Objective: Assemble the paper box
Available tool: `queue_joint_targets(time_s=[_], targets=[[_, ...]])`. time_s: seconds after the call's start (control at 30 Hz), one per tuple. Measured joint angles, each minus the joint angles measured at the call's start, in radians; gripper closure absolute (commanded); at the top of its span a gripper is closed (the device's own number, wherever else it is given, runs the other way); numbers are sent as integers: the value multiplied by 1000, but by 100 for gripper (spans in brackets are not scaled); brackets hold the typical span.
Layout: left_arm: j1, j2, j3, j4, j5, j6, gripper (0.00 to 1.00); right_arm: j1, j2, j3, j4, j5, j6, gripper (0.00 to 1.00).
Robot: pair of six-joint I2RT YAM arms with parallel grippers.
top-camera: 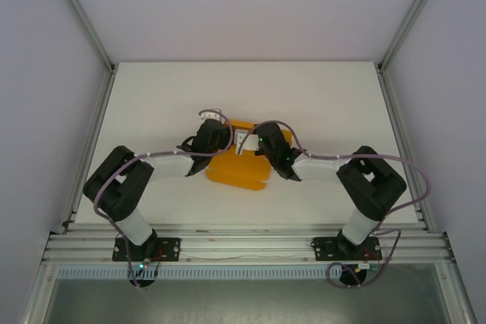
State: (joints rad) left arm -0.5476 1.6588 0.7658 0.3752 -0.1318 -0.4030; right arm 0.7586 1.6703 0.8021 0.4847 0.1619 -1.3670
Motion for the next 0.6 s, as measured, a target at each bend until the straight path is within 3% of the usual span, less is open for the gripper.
queue_joint_targets(time_s=[0.4, 0.5, 0.6], targets=[[-2, 112, 64, -21, 21, -9, 75, 0, 0, 1, -8, 5, 4, 100], [-6, 140, 93, -27, 17, -8, 99, 0, 0, 6, -18, 3, 10, 100], [-20, 168, 132, -46, -24, -11, 100, -6, -2, 28, -40, 6, 14, 100]])
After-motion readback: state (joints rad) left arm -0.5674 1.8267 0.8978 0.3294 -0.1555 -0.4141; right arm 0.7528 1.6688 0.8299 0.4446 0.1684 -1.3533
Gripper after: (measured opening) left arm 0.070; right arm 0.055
